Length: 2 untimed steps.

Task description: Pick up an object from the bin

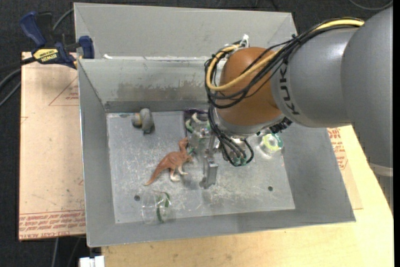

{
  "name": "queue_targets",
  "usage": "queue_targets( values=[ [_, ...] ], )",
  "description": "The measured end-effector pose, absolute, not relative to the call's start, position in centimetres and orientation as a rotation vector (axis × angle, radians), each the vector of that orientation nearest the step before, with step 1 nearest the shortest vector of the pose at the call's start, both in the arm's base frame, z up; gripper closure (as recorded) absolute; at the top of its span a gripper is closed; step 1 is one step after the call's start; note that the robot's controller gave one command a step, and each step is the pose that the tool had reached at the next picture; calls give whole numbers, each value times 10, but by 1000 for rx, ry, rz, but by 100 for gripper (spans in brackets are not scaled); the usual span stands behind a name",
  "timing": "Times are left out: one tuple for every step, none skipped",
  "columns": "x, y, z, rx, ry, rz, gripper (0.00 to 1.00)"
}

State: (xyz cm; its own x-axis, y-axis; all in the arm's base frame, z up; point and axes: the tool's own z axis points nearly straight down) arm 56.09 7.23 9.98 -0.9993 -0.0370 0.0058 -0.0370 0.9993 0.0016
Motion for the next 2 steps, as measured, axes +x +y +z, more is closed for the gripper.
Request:
queue_targets(
  values=[
    [561,72,100,58,-3135,-2,0],
    [540,116,77,430,-3111,-3,0]
  ],
)
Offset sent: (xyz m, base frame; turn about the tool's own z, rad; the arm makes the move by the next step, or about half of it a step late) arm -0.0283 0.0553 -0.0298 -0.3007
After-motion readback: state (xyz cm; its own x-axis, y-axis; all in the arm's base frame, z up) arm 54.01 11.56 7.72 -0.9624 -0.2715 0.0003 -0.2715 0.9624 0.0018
